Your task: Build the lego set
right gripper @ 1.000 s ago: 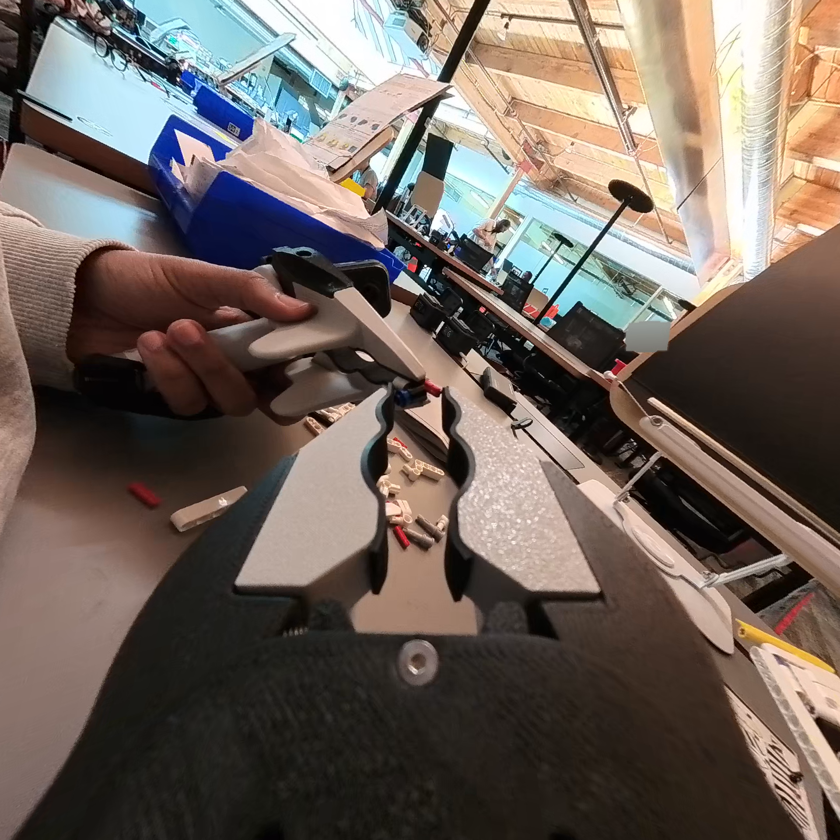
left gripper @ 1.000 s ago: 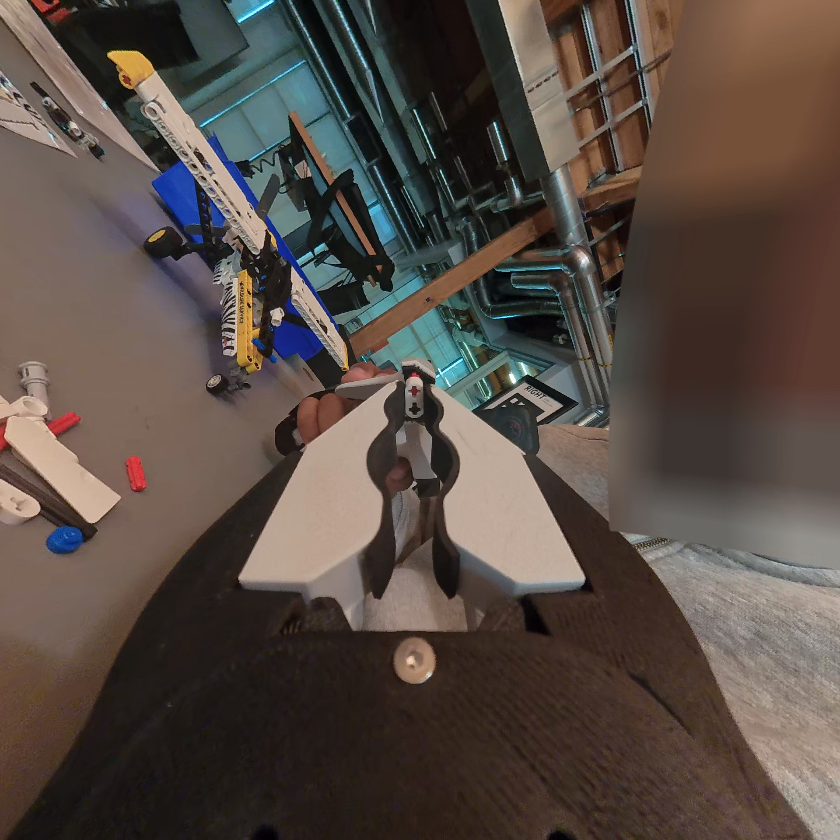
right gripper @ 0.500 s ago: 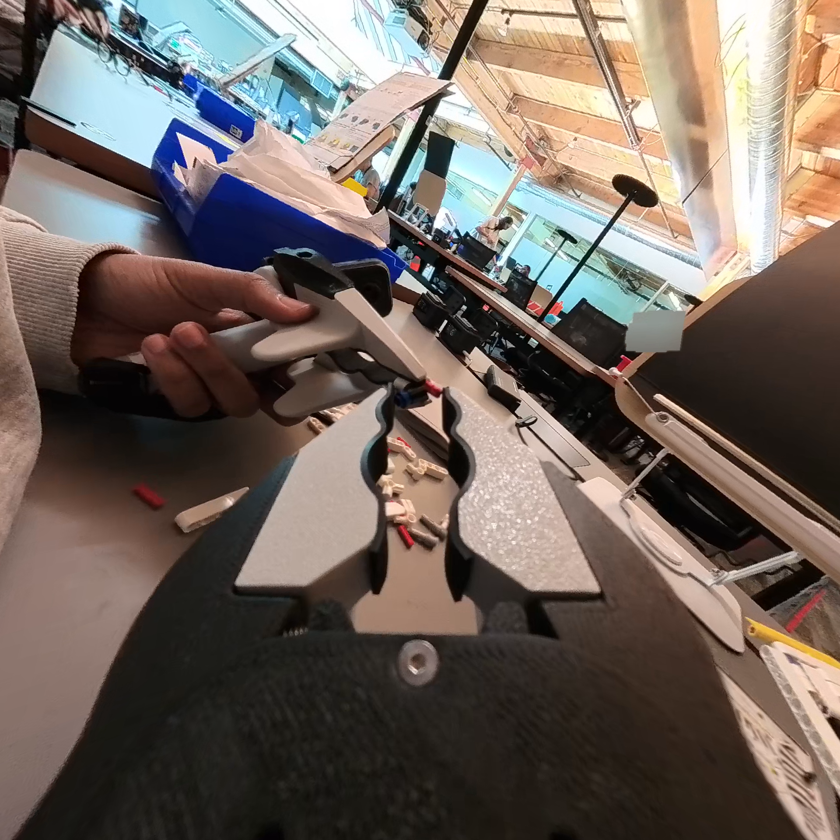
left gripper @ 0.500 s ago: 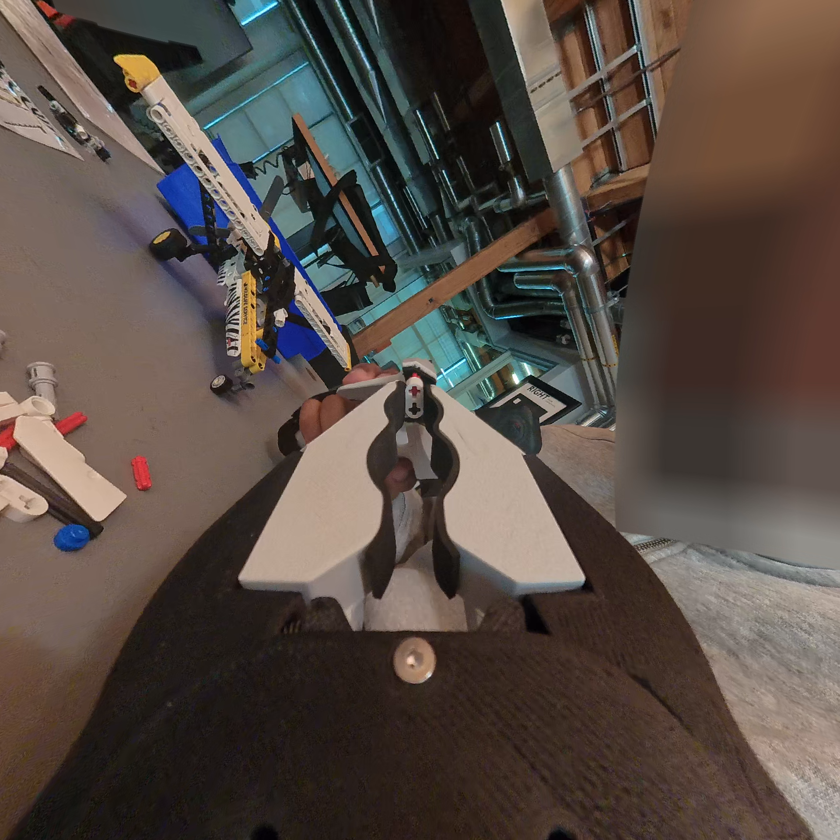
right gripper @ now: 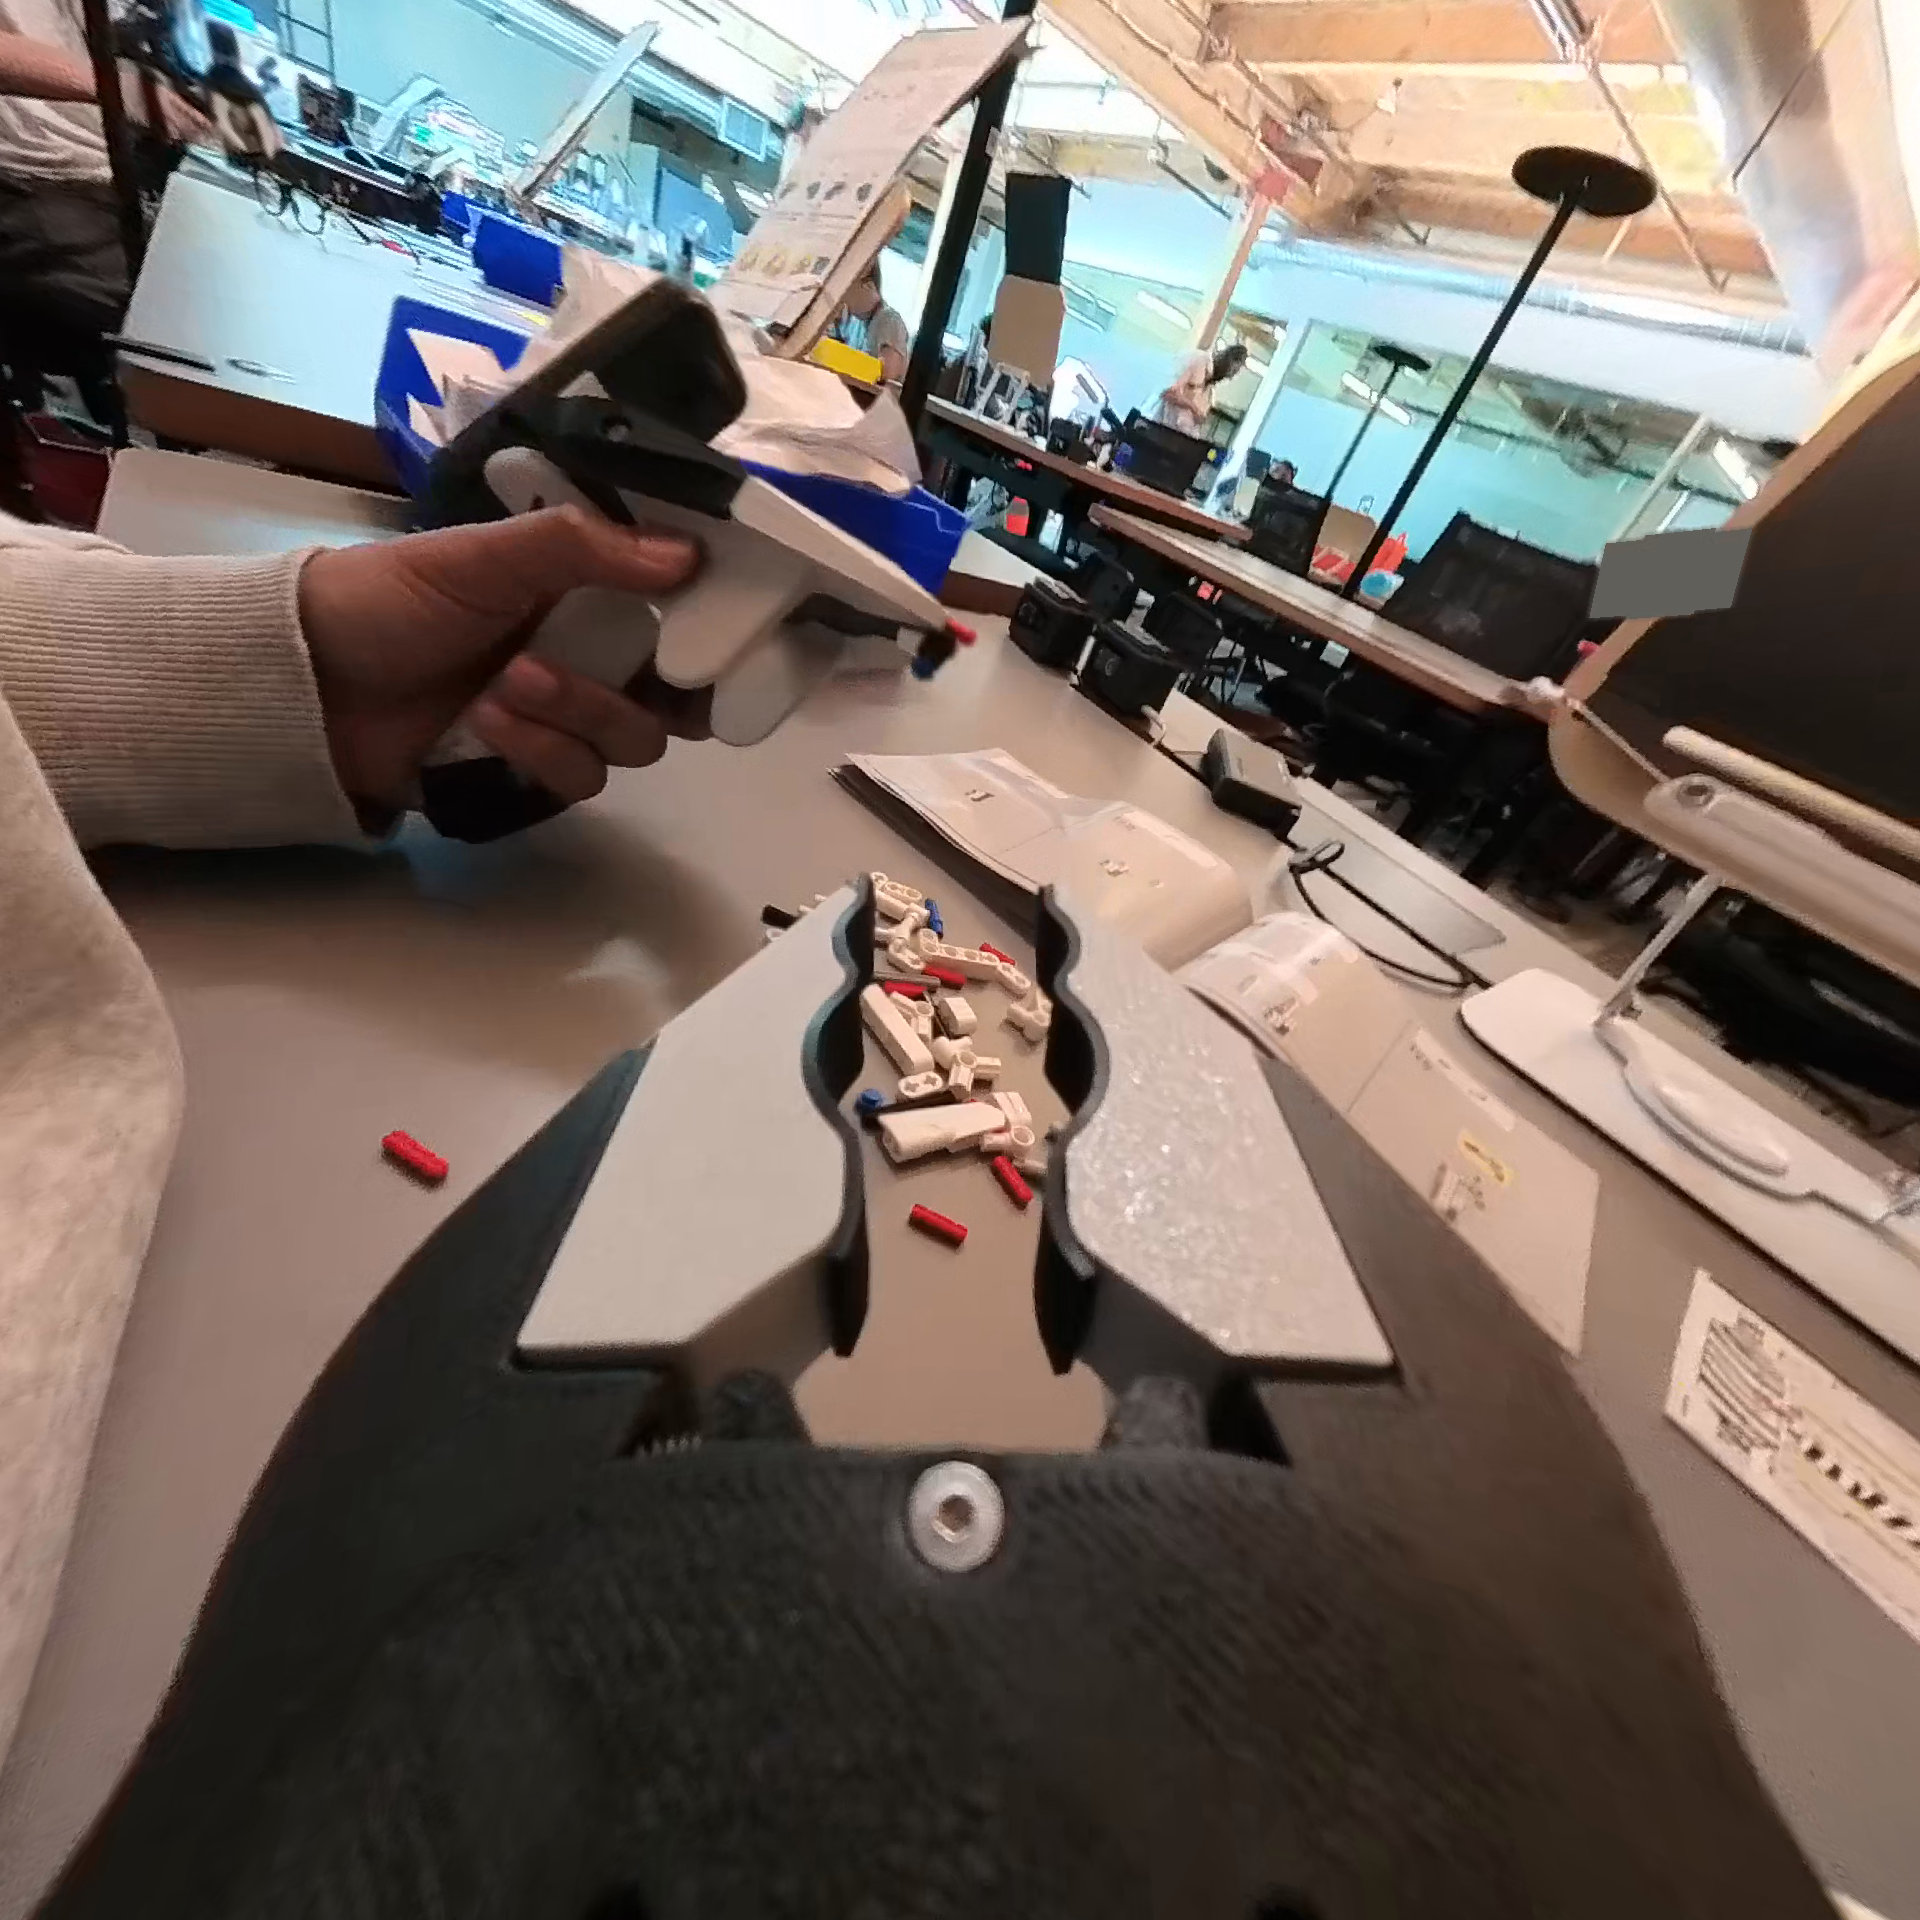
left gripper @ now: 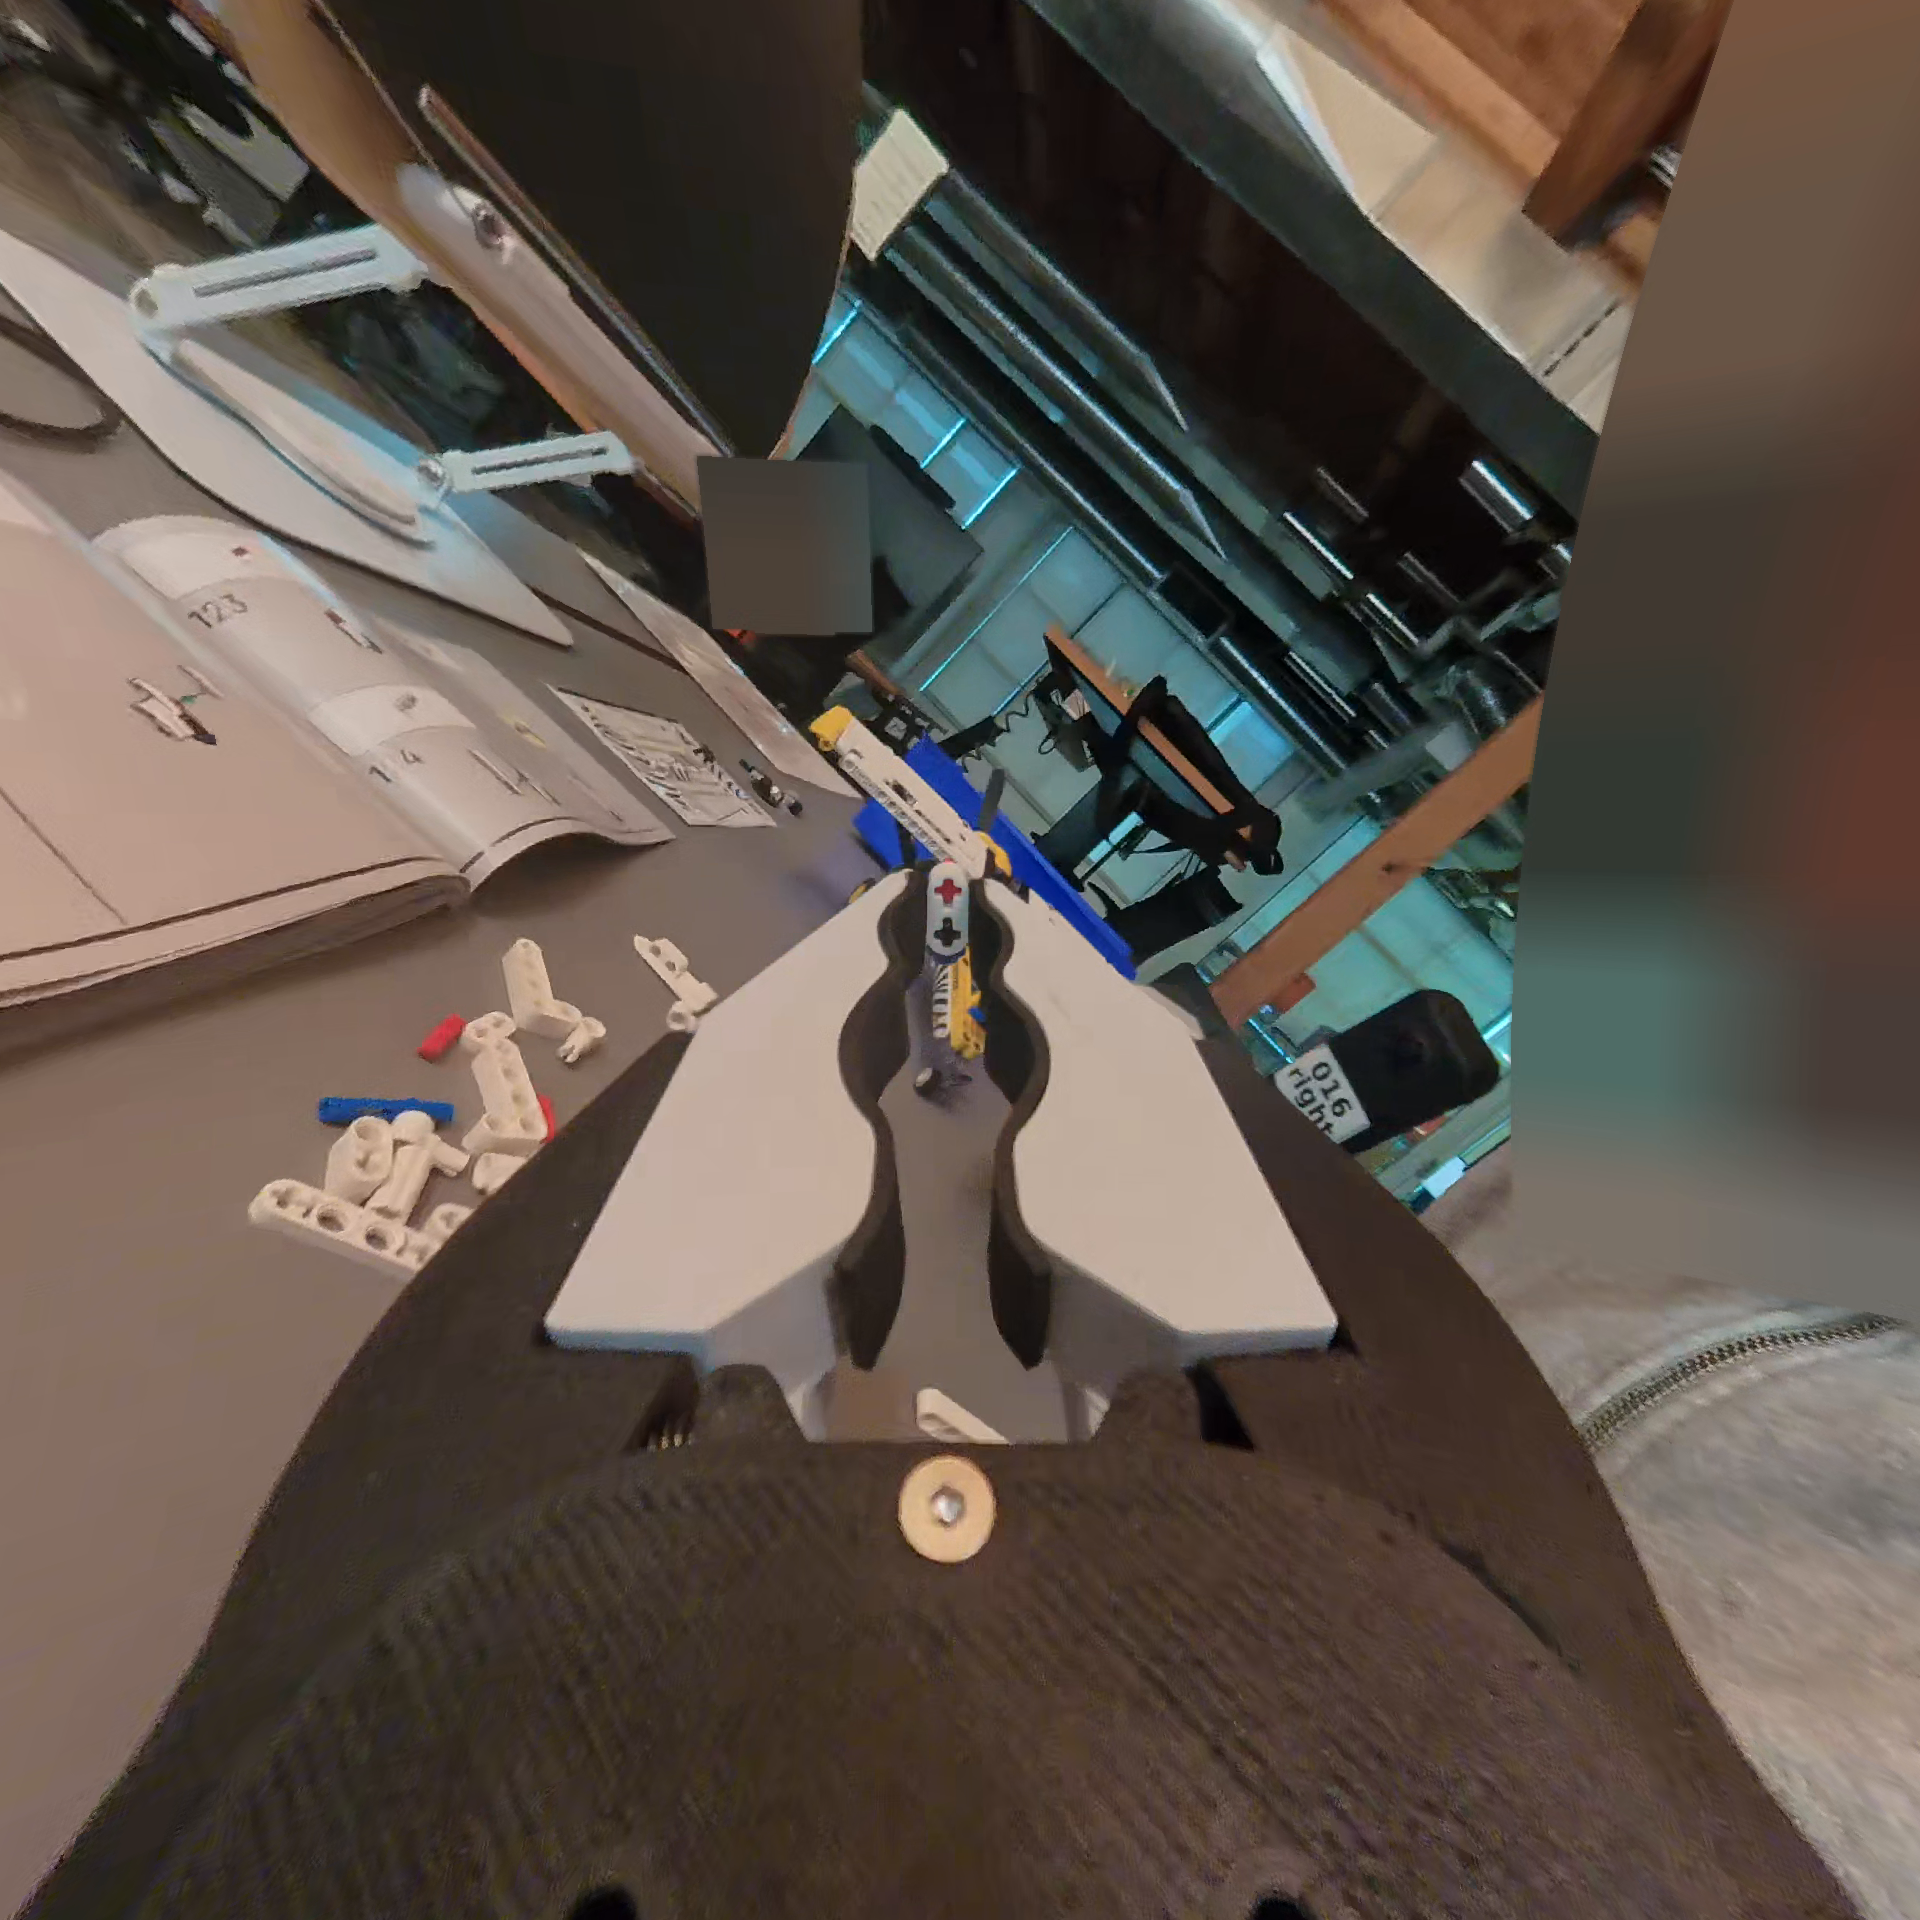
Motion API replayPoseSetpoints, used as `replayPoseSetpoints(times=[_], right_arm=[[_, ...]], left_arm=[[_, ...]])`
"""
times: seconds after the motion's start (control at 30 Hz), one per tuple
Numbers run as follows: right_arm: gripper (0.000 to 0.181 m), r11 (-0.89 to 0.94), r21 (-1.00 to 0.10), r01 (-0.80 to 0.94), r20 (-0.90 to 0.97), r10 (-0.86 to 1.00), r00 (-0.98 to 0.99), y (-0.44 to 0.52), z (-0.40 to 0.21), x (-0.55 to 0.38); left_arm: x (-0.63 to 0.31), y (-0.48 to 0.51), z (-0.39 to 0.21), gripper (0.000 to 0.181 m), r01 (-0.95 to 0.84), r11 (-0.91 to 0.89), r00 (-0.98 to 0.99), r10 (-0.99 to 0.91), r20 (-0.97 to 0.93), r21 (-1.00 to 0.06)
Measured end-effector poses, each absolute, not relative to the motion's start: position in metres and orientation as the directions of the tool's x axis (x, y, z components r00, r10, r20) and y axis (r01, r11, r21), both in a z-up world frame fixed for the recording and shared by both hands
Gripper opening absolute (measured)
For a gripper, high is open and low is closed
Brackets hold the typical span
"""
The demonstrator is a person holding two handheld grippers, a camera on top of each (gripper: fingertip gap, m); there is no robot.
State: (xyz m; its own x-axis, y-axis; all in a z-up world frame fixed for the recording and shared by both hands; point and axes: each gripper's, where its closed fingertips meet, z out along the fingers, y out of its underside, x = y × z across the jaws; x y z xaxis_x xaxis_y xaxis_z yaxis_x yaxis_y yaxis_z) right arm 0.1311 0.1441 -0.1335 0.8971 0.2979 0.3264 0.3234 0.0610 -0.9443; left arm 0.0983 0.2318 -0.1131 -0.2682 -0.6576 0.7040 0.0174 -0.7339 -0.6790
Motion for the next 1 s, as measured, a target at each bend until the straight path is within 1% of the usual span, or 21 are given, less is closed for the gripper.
replayPoseSetpoints(times=[0.2,0.33,0.37,0.47,0.53,0.63,0.8,1.0], right_arm=[[0.026,-0.041,-0.987,0.153,0.134,0.302,0.944,0.158,-0.137,0.140],[0.024,-0.166,-0.980,0.111,0.057,0.299,0.952,0.171,-0.150,0.145],[0.020,-0.211,-0.972,0.104,0.035,0.307,0.951,0.174,-0.155,0.144],[0.000,-0.373,-0.923,0.100,-0.042,0.353,0.935,0.180,-0.171,0.140],[0.000,-0.435,-0.891,0.126,-0.042,0.355,0.934,0.187,-0.178,0.143],[0.000,-0.510,-0.837,0.196,0.025,0.323,0.946,0.200,-0.188,0.156],[0.000,-0.665,-0.689,0.287,0.079,0.325,0.942,0.208,-0.223,0.170],[0.002,-0.674,-0.687,0.273,0.015,0.362,0.932,0.206,-0.226,0.163]], left_arm=[[0.101,0.225,-0.114,0.005,-0.011,-0.718,-0.283,-0.665,0.691,-0.696],[0.099,0.228,-0.114,0.005,0.001,-0.714,-0.267,-0.675,0.688,-0.700],[0.099,0.229,-0.115,0.005,0.001,-0.717,-0.266,-0.672,0.691,-0.697],[0.099,0.229,-0.115,0.005,-0.001,-0.729,-0.272,-0.658,0.702,-0.684],[0.099,0.230,-0.115,0.005,-0.002,-0.738,-0.275,-0.648,0.710,-0.675],[0.098,0.231,-0.115,0.005,0.000,-0.750,-0.280,-0.635,0.719,-0.662],[0.096,0.233,-0.115,0.005,0.006,-0.765,-0.286,-0.619,0.732,-0.644],[0.093,0.237,-0.115,0.005,0.016,-0.792,-0.297,-0.586,0.754,-0.610]])
